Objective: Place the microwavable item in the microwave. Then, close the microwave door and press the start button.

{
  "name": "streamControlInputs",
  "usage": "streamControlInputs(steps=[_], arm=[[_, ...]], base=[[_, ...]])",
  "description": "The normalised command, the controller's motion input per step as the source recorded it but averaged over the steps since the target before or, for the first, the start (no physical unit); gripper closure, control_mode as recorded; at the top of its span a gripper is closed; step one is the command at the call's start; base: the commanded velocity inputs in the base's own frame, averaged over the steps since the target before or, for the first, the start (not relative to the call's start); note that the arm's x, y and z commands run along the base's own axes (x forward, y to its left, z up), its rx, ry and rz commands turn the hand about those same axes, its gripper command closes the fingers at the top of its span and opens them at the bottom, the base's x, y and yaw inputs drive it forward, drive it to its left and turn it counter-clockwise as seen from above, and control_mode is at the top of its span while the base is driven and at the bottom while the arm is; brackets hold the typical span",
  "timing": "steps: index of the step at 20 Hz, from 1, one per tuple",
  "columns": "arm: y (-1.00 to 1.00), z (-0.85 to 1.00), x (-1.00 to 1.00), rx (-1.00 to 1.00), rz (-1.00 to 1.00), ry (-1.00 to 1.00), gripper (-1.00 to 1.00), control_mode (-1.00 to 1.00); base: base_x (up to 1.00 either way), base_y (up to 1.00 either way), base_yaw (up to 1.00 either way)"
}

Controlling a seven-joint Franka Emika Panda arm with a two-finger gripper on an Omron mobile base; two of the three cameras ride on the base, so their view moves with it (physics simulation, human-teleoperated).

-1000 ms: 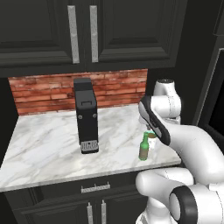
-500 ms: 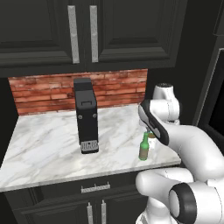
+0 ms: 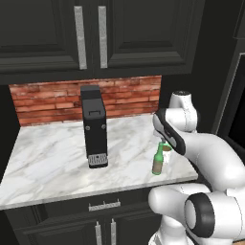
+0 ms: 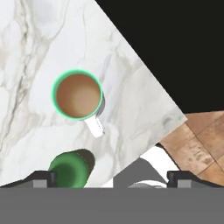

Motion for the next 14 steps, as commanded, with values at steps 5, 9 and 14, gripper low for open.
streamControlInputs(steps=[5,9,14], arm=[[-0.01,-0.32,0.04,0.0,0.02,0.0,-1.0,-1.0],[0.0,-0.22,0.0,0.0,0.0,-0.02,-1.0,-1.0],[0.0,-0.03,-0.16,0.0,0.0,-0.08,-1.0,-1.0]], base=[[0.0,0.0,0.0],[0.0,0.0,0.0],[0.0,0.0,0.0]])
